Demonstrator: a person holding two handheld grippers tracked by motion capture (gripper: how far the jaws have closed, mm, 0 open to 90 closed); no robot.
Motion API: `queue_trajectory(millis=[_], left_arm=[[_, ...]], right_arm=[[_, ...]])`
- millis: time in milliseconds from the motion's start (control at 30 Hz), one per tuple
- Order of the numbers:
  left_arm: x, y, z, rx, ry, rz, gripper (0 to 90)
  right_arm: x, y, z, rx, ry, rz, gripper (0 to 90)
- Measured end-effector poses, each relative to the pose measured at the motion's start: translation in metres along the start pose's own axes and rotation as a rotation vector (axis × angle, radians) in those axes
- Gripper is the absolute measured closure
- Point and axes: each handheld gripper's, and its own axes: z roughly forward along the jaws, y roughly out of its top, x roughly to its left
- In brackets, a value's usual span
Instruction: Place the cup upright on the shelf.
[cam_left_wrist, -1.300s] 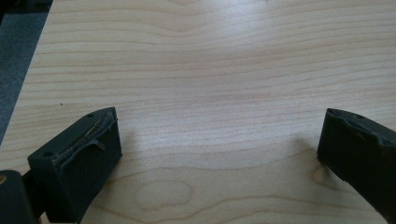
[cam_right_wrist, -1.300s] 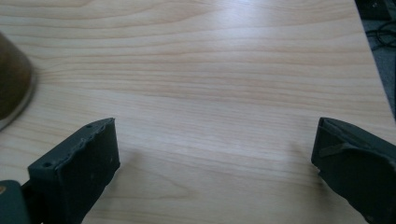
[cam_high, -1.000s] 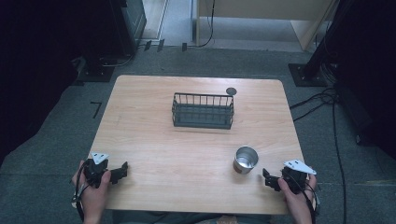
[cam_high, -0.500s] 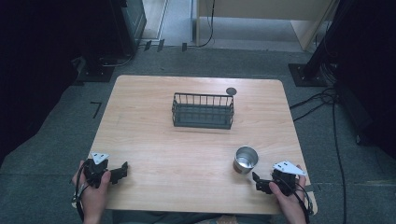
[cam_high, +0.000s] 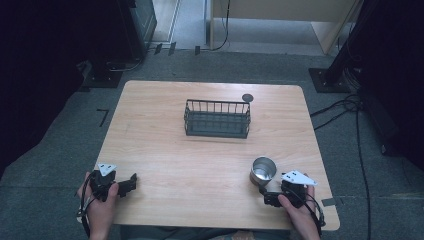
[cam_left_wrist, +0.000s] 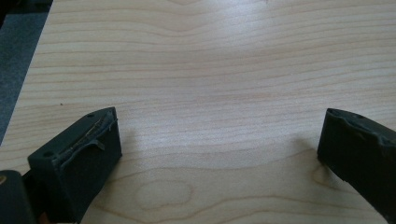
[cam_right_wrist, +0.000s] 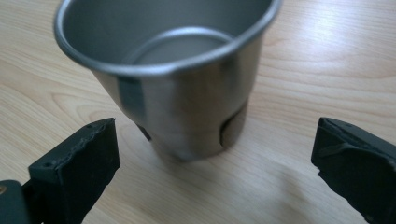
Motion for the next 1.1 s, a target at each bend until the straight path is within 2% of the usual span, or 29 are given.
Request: queue_trajectory(millis=[133, 533, 767, 933, 1000, 1100], left_arm=[[0.0, 0.0, 0.0, 0.0, 0.0, 0.0, 0.0], [0.0, 0.0, 0.0, 0.0, 0.0, 0.0, 0.0], [0.0, 0.0, 0.0, 0.0, 0.0, 0.001, 0.0], [0.0, 0.0, 0.0, 0.0, 0.0, 0.001, 0.0], [0.0, 0.0, 0.0, 0.0, 0.0, 0.001, 0.0], [0.0, 0.0, 0.0, 0.0, 0.0, 0.001, 0.0]], right_arm=[[0.003, 0.005, 0.003, -0.014, 0.01, 0.006, 0.6], [0.016, 0.028, 0.012, -0.018, 0.014, -0.033, 0.6], [0.024, 0.037, 0.021, -0.026, -0.039, -0.026, 14.0], [0.027, 0.038, 0.023, -0.015, -0.074, -0.06, 16.8], [0.028, 0.04, 0.024, -0.009, -0.078, -0.076, 17.9], [0.028, 0.042, 0.024, -0.007, -0.07, -0.073, 18.1]])
